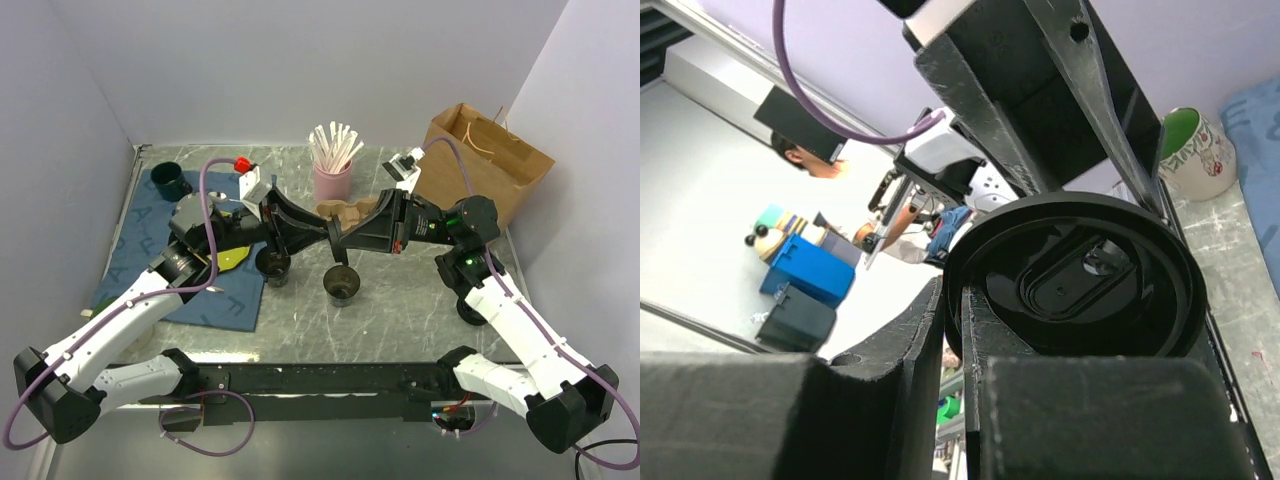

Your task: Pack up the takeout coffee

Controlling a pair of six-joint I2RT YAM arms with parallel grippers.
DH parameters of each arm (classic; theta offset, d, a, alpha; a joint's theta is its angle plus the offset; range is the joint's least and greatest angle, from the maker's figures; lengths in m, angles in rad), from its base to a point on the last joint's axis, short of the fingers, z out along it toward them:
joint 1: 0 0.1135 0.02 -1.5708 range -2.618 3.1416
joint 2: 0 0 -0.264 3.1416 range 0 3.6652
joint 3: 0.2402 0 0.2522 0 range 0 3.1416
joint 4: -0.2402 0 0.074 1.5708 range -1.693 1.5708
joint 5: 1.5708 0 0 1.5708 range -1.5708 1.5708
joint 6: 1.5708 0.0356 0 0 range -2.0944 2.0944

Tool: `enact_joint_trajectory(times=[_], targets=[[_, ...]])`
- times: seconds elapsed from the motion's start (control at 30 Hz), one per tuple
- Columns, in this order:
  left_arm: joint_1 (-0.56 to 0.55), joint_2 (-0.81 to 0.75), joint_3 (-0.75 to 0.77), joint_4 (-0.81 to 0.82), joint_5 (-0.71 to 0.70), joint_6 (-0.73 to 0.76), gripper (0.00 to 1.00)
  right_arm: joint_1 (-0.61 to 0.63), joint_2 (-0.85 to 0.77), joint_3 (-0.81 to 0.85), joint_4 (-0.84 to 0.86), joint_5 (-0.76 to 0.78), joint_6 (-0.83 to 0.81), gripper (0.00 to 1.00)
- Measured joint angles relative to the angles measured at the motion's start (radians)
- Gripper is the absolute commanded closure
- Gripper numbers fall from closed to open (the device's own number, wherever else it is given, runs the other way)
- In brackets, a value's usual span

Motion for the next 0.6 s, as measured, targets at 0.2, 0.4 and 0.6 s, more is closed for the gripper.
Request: enact_joint_trajectory(times=[0.2, 0.4, 0.6], targets=[[-0.007, 0.021, 0.0, 0.005, 0.001, 0.006, 0.61, 0.006, 0.0, 0.0, 0.027, 0.006, 0.019, 0.86], [-0.007, 0.022, -0.002, 0.023, 0.001, 0.004, 0.63, 0.006, 0.007, 0.0, 0.06, 0.006, 0.043, 0.86], [-0.008, 0.023, -0.002, 0.036, 0.022, -0.017, 0.87, 0.007, 0.01, -0.019, 0.119, -0.002, 0.081, 0.83]])
